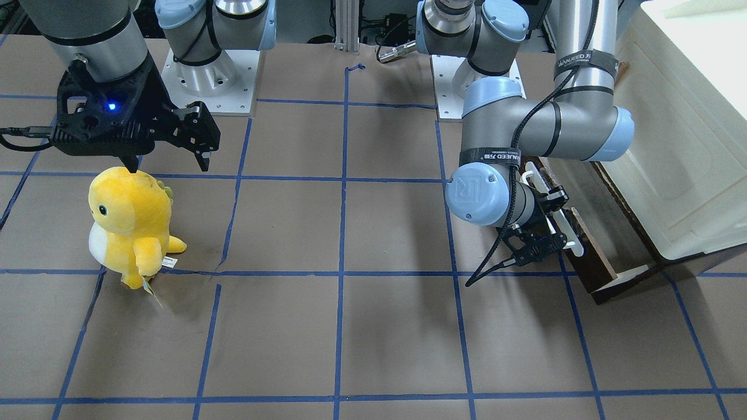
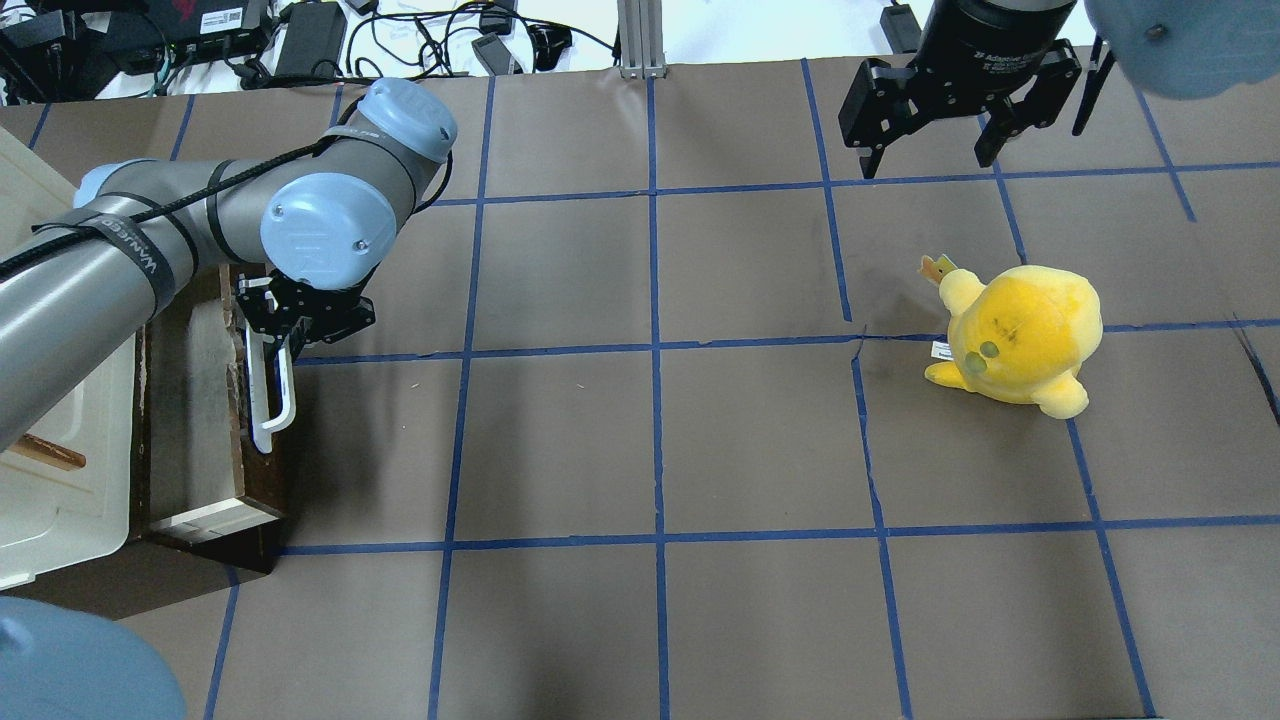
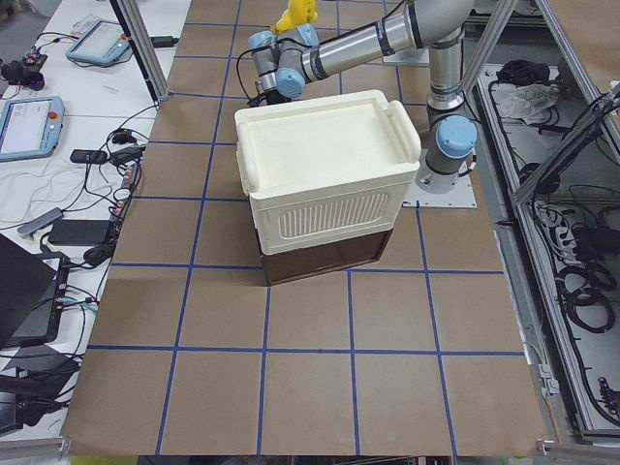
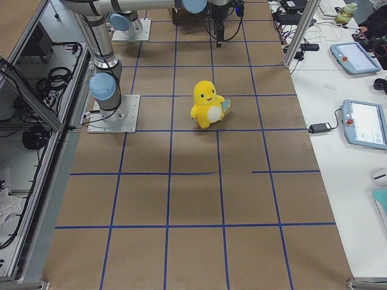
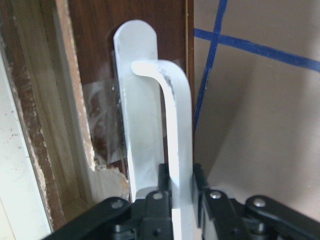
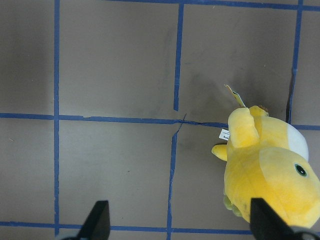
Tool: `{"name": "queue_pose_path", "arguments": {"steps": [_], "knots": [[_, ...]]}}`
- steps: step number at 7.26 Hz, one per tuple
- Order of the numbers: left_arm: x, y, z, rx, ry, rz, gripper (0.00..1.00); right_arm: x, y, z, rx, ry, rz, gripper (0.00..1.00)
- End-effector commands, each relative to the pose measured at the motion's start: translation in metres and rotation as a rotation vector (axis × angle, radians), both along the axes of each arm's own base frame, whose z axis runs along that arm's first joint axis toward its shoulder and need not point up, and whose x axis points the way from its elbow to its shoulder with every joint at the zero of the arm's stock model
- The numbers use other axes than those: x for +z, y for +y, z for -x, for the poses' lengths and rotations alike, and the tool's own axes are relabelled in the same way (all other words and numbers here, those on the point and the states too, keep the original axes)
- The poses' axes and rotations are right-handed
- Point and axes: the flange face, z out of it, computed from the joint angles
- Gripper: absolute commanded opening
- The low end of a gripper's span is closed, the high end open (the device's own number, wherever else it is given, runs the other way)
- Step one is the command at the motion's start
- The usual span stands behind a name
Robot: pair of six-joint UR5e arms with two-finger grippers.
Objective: Pull drawer sideways
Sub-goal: 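Pull the white handle with the left gripper, sliding the drawer outward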
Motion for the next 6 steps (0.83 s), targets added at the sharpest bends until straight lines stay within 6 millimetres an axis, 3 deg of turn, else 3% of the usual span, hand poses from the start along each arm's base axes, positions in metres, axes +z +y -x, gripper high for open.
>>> {"name": "queue_pose_path", "arguments": {"steps": [1, 6], "knots": [[0.004, -0.001, 0.007, -0.001, 0.013, 0.007, 0.21, 0.000, 0.000, 0.000, 0.000, -0.001, 0.000, 1.00], [0.008, -0.001, 0.019, 0.000, 0.028, 0.013, 0.21, 0.000, 0.000, 0.000, 0.000, 0.001, 0.000, 1.00]]}}
